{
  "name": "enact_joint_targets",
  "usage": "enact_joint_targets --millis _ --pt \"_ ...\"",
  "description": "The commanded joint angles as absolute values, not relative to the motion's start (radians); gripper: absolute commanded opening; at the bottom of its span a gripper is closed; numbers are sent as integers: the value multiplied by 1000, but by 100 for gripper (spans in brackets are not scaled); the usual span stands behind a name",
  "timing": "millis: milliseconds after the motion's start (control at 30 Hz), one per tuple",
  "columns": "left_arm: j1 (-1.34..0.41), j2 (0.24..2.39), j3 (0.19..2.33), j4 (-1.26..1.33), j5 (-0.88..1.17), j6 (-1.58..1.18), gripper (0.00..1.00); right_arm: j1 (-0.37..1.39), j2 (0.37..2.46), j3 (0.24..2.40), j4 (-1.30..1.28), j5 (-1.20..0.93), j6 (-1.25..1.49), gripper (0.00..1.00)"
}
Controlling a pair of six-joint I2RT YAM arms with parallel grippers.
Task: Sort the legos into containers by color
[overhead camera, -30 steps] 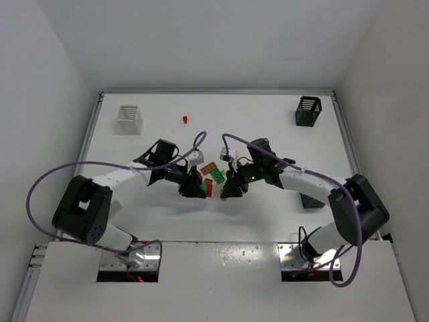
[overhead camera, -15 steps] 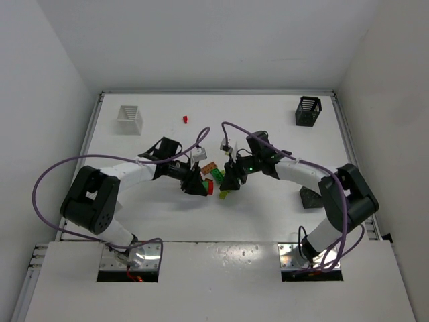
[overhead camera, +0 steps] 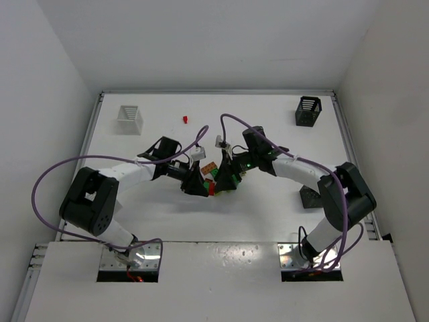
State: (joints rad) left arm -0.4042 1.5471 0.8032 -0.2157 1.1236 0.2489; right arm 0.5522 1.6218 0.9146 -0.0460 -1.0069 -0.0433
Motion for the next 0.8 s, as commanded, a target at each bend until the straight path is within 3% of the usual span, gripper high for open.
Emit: enact_joint_targets --millis 0,267,367,467,600,767 --pt "-399 1506 833 -198 1184 244 0 564 1637 951 -5 -1072 -35 61" --pt "-410 1506 851 -198 1184 235 0 584 1658 969 9 -1072 -25 65" --pt "-410 1506 851 -198 1184 235 0 594 1667 979 18 -1072 -14 54" --pt "-410 1506 851 -198 1175 225 0 594 1677 979 18 -1072 -14 35" --pt "-410 1497 851 -198 1175 225 0 594 1677 969 18 -1063 -14 1" --pt "-336 1477 802 -198 1111 225 0 536 1628 939 -63 -985 -61 0"
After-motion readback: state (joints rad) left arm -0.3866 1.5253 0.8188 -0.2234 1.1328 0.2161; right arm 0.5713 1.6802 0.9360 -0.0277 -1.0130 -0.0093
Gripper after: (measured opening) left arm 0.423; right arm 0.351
